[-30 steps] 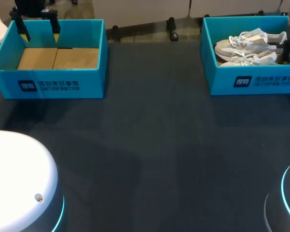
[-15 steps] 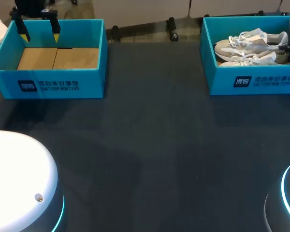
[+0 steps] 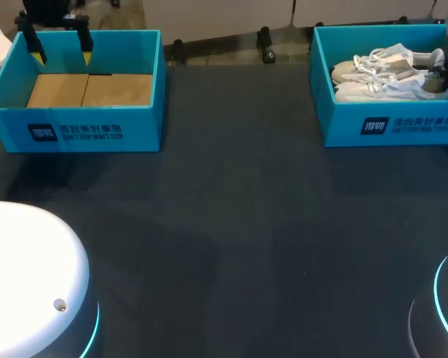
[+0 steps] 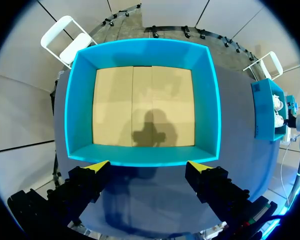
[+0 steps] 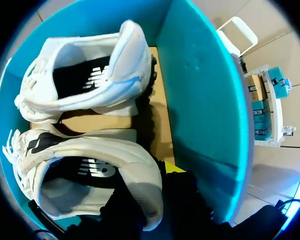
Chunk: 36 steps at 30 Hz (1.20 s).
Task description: Take the shoe out of the shoebox, open the shoe tongue, remove and reinsert the insole, then place the shoe into the shoebox
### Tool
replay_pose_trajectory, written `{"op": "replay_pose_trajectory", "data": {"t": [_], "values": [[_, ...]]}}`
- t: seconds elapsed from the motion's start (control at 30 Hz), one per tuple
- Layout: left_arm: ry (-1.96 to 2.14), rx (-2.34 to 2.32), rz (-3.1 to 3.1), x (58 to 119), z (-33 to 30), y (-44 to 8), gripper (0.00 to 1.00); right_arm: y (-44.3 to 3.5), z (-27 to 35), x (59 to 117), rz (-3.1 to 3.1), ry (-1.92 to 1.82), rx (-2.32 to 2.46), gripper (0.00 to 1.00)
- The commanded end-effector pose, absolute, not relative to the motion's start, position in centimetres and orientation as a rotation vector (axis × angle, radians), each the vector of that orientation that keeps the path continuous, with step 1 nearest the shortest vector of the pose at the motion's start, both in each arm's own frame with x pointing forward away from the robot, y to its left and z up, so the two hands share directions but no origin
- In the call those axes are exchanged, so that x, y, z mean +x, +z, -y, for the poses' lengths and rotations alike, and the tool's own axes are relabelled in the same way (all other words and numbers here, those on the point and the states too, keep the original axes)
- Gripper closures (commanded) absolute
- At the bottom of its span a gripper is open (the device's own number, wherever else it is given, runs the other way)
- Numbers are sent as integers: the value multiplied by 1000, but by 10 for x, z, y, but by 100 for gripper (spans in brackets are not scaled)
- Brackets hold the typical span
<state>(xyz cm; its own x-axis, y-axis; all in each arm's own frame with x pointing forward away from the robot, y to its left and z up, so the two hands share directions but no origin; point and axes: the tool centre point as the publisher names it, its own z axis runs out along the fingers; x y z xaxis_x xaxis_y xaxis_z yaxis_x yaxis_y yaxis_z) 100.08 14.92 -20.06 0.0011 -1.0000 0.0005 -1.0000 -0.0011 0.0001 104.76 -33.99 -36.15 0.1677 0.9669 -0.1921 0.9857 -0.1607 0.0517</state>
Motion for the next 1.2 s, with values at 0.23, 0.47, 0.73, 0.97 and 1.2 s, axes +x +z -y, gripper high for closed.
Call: {"op": "replay_pose_trajectory", "data": {"t": [0.23,0.47,0.73,0.97,1.2], "values": [[0,2222,2220,1001,-150,-200,0,-306,340,1041,-1876,-177,2280,100],[0,2222,2220,1001,-150,-200,0,-260,340,1045,-1874,-192,2247,100],[0,2222,2220,1001,-150,-200,0,-216,337,1044,-1906,-217,2227,100],[0,2222,2220,1001,-150,-200,0,-188,323,1039,-1943,-244,2191,100],[0,2222,2220,1001,-150,-200,0,-176,312,1040,-1939,-251,2191,100]]}}
